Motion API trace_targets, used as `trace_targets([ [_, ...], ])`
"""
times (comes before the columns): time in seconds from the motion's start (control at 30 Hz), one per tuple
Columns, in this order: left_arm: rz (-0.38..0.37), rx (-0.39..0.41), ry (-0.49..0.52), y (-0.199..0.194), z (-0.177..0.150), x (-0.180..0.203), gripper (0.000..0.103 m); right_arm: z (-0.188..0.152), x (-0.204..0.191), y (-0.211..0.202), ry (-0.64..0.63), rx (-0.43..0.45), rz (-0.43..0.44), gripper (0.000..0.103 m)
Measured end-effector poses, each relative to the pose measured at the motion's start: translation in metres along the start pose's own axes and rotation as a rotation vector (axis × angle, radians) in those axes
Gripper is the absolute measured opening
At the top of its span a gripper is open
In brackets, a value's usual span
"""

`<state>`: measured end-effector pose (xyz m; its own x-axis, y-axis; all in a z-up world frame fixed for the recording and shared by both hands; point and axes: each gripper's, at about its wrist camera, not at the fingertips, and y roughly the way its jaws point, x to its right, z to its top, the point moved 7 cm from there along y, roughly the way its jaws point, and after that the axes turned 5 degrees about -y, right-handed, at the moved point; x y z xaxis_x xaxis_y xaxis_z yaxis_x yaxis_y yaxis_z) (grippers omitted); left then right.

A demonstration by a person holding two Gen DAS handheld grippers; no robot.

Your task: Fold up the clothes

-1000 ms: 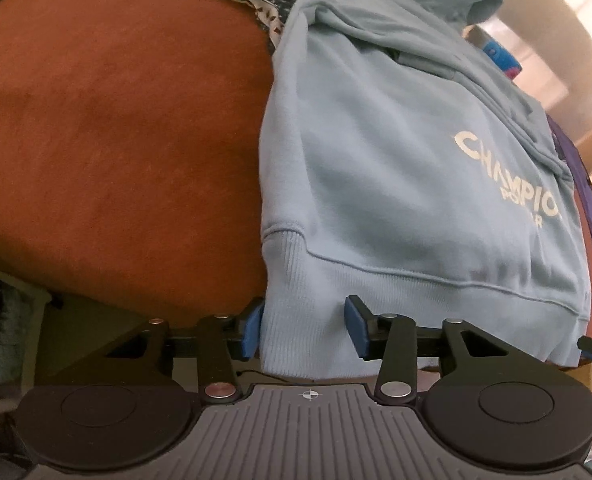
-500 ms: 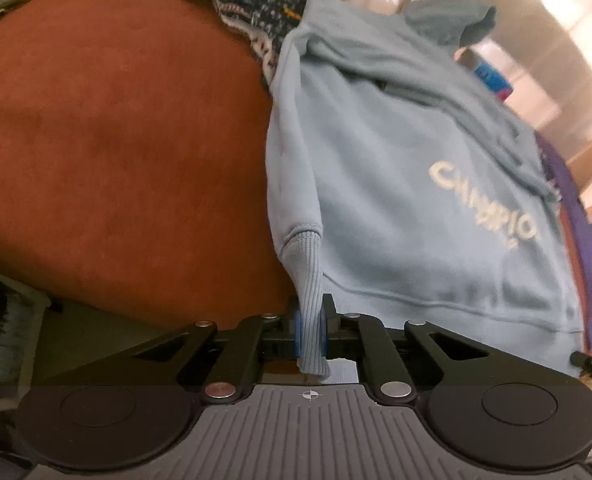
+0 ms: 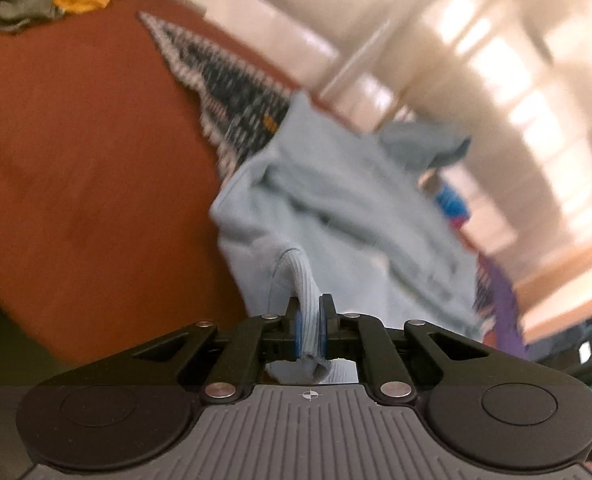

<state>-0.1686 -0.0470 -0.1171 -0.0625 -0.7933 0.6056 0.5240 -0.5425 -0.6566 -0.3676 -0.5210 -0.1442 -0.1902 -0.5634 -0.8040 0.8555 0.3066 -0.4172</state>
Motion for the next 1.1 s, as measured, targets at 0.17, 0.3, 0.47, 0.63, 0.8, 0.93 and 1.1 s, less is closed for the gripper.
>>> trace_targets([
  [0.17,-0.062,0.086,0.0,0.018,0.052,0.037,0.003,0.065,-0.017,0.024,0.06,0.087,0.084,0.005],
  [0.3,-0.112,0.114,0.004,0.051,0.097,0.057,0.003,0.11,-0.02,0.045,0.111,0.154,0.098,0.005],
  [0.47,-0.168,0.085,-0.002,0.115,0.147,0.069,0.003,0.157,-0.019,0.077,0.164,0.22,0.032,0.005],
  [0.63,-0.176,0.038,0.008,0.175,0.181,0.076,0.003,0.194,-0.014,0.105,0.18,0.261,-0.052,0.005],
  [0.8,-0.155,0.01,-0.005,0.222,0.204,0.081,0.004,0.225,-0.004,0.139,0.19,0.245,-0.127,0.005],
  [0.93,-0.102,0.001,-0.024,0.253,0.212,0.076,0.004,0.244,0.015,0.173,0.196,0.214,-0.151,0.005],
  [1.1,-0.062,-0.003,-0.071,0.284,0.221,0.073,0.004,0.265,0.036,0.206,0.215,0.169,-0.154,0.005],
])
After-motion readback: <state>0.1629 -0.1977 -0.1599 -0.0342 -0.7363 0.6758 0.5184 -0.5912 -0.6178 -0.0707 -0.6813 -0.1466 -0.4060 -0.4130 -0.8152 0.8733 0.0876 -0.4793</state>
